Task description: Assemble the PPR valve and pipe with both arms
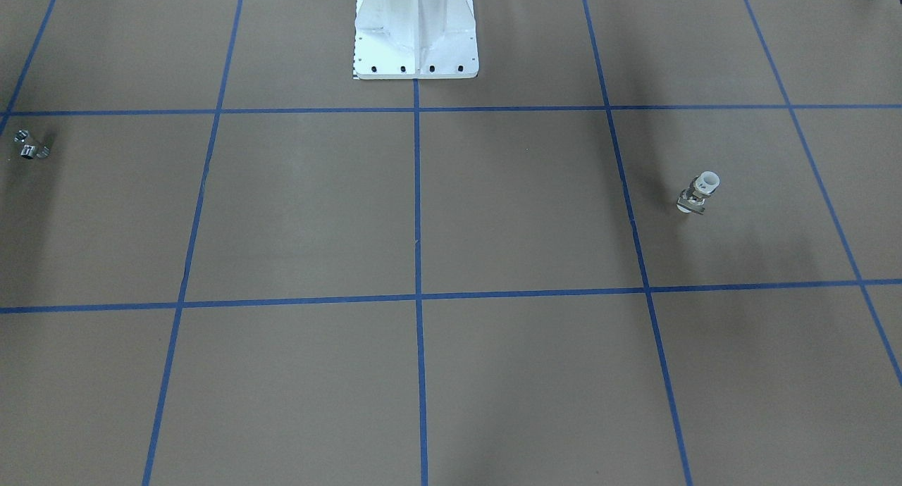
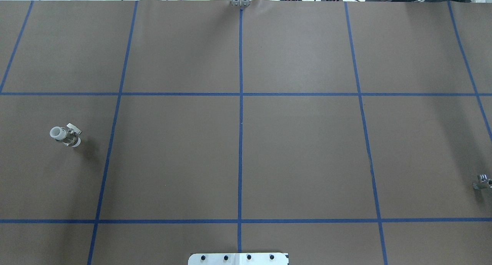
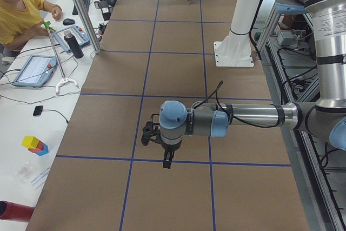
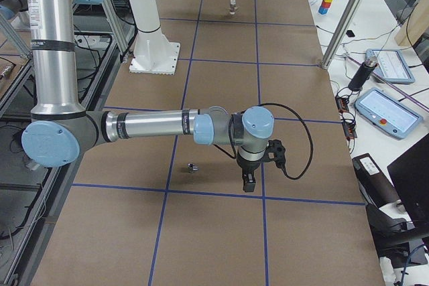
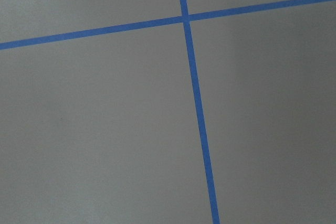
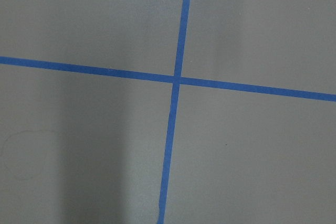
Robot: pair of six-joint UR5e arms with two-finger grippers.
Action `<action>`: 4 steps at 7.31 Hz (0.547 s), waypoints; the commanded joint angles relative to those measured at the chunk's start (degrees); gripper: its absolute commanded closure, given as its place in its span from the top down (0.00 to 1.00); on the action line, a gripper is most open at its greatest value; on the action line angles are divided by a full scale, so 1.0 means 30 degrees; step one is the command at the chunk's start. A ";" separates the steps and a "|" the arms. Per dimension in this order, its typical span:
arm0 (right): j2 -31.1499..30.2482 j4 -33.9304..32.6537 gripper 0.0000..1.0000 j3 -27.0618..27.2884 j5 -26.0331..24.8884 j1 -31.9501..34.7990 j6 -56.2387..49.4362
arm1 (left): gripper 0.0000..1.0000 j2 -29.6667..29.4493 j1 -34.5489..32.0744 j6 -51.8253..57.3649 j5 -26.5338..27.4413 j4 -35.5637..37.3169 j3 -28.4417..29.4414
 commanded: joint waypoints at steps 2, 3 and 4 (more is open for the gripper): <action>-0.0051 -0.0014 1.00 0.0643 0.0042 0.0000 -0.0092 | 1.00 0.0046 0.0029 -0.0014 -0.0123 0.0000 -0.0601; -0.0052 -0.0014 1.00 0.0673 0.0072 -0.0145 -0.0034 | 1.00 0.0046 0.0087 -0.0013 -0.0123 -0.0029 -0.0573; 0.0093 0.0044 1.00 0.0673 -0.0015 -0.0465 0.0025 | 1.00 0.0017 0.0146 -0.0071 -0.0123 -0.0059 -0.0514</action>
